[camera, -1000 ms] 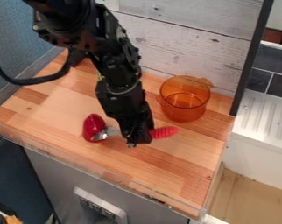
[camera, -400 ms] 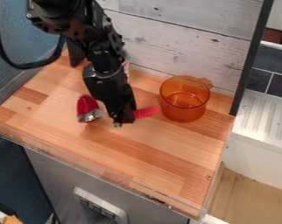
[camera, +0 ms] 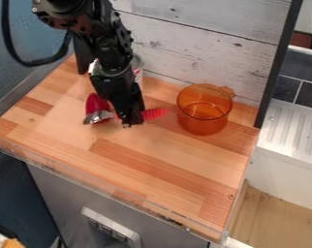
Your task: Turned the spoon and the scooping side facing leftside
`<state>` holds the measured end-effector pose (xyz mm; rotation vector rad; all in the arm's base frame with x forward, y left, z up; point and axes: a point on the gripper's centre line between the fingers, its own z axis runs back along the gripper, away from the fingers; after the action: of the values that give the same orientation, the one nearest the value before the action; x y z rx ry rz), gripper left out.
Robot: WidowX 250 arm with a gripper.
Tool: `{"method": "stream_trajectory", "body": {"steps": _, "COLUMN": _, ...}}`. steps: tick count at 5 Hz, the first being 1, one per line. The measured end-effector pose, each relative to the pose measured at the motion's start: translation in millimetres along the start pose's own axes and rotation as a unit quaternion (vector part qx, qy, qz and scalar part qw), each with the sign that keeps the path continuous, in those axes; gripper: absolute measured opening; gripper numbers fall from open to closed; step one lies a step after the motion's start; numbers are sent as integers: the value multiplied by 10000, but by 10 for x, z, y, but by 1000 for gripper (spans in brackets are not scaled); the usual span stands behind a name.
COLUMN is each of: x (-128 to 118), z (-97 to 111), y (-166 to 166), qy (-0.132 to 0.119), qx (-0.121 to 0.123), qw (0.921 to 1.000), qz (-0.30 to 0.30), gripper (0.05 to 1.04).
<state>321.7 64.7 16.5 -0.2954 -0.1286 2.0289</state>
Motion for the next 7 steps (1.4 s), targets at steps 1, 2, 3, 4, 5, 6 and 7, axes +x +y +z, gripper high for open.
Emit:
{"method": "stream_trajectory", "body": {"steps": 1, "x": 79, "z": -37, "y": -94, "qy": -93, "qx": -37, "qw": 9999, "qz": 85, "gripper": 337}}
{"method": "stream_trajectory", "body": {"steps": 2, "x": 122, "z": -5, "y": -206, "qy": -103, "qx": -171, "qw": 9997, "qz": 159, "gripper": 337}}
{"method": "stream_trajectory", "body": {"steps": 3, "x": 128, "z": -21, "y": -253, "qy": -115, "qx": -181, "qw": 9996, "qz": 183, "gripper": 337}}
{"method": "stream_trajectory", "body": {"steps": 4, "x": 139, "z": -56, "y": -173, "qy": -135, "qx": -90, "qw": 9998, "qz": 141, "gripper": 337}}
{"method": "stream_trajectory", "body": {"steps": 5, "x": 97, "z": -12, "y": -14, "qy": -121, "qx": -77, "qw": 9999, "qz": 15, "gripper": 337}}
{"method": "stream_trajectory", "body": {"steps": 6, "x": 69, "z": 44, "y": 170, "qy": -165, "qx": -73, "qw": 9996, "qz": -201, "gripper": 337}}
{"method": "stream_trajectory", "body": {"steps": 7, "x": 52, "z": 68, "y": 295, "qy": -204, "qx": -110, "qw": 9983, "qz": -528, "gripper": 337}}
